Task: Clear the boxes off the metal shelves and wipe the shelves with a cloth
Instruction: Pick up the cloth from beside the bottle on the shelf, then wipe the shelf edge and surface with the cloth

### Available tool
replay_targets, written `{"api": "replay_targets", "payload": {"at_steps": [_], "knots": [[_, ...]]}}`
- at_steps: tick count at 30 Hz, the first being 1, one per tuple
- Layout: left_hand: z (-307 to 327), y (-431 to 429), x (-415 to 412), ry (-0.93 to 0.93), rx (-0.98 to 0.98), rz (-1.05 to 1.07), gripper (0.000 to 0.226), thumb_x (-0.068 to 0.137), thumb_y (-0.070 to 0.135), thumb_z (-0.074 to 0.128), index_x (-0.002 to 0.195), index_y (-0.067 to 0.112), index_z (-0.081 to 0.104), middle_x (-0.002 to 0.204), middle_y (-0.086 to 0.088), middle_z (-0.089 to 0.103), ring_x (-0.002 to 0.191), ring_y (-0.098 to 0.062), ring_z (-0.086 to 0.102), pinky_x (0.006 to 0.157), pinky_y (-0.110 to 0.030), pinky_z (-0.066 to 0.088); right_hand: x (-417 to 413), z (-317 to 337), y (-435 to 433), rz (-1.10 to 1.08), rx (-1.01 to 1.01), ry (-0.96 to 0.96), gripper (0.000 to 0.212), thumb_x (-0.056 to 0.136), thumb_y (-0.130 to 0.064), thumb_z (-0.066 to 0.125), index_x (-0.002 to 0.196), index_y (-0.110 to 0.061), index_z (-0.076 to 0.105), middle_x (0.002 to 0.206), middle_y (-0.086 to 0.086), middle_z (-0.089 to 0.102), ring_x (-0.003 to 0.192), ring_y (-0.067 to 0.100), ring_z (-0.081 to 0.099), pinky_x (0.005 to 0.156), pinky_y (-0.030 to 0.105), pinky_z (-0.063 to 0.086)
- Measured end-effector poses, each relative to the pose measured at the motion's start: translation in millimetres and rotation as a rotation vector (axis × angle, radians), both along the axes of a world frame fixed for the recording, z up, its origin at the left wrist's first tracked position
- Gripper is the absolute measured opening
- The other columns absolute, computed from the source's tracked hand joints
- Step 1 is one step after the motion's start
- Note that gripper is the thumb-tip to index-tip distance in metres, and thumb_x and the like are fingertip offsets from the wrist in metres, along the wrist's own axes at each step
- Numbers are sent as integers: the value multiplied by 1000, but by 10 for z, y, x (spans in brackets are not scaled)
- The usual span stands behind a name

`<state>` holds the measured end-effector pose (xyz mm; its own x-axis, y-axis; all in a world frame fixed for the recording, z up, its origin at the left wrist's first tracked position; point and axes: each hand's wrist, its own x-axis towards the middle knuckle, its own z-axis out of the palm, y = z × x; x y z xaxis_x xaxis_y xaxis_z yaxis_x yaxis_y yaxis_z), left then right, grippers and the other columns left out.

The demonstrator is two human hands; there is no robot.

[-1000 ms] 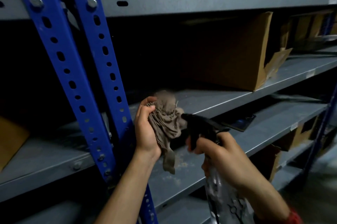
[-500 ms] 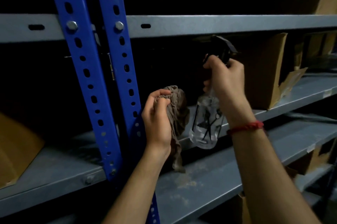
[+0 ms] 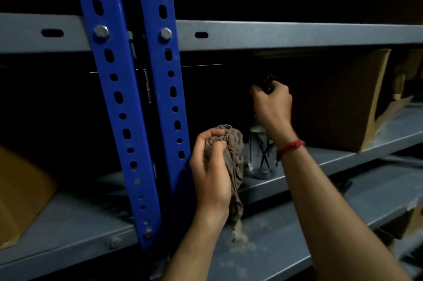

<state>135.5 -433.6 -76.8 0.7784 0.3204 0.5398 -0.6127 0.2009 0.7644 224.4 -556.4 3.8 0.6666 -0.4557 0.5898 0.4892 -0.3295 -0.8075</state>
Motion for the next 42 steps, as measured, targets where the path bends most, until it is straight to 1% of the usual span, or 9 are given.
{"api": "replay_targets", "payload": {"at_steps": [7,13,19,25,28,32,34,37,42], "knots": [[-120,31,-1,-48,80,-18,15,97,9,53,100,18,66,102,2,69,101,-13,65,87,-29,54,506,-22,104,-60,-44,78,44,88,-39,68,119,-7,67,111,13,71,105,28,67,86,32,54],[-309,9,26,-109,156,48,15,92,12,53,101,18,64,111,-5,63,109,-21,61,97,-45,50,380,-301,-19,-54,-254,54,60,90,-48,66,135,-10,55,126,11,62,118,25,59,87,24,44],[-395,131,-187,-157,75,-50,19,88,-7,49,101,0,60,113,-10,66,100,-4,64,83,-17,50,-593,-1087,107,-97,-85,-367,43,98,-29,64,133,-8,52,128,14,57,113,21,59,94,33,51],[-534,318,-535,-210,12,-156,27,82,11,49,106,0,53,109,-22,63,104,-28,63,91,-39,53,-1571,-1635,747,323,180,-196,36,104,-33,43,133,-13,47,117,-16,63,107,-3,60,85,14,49],[-643,522,-705,-159,15,-103,28,82,12,49,108,2,53,103,-18,63,97,-25,63,87,-37,53,-1710,-1917,929,681,329,82,71,92,-74,39,143,-26,46,135,-13,59,127,8,55,107,40,46],[-783,904,-894,-86,40,-42,28,83,16,51,110,9,55,96,-23,63,87,-24,62,81,-36,52,-1883,-2106,1166,1095,554,339,95,79,-84,51,151,-23,39,150,7,50,141,27,44,122,53,17],[-828,1079,-960,-58,89,-47,26,85,13,52,111,7,54,94,-15,63,84,-18,62,78,-31,52,-1971,-2160,1278,1125,567,425,96,76,-84,55,151,-26,39,149,9,50,140,36,42,117,57,24],[-907,1366,-1050,-40,208,-86,22,89,-1,50,111,1,54,93,-4,60,83,-5,60,76,-21,51,-2100,-2141,1458,1079,548,466,72,89,-73,41,146,-28,46,138,11,60,124,40,58,77,46,60],[-1136,1906,-1173,5,388,-209,17,97,0,48,113,-3,54,104,-8,63,96,-16,64,84,-31,55,-2333,-2108,1824,975,578,418,59,92,-54,39,137,-20,53,125,10,68,105,28,71,58,39,61]]}}
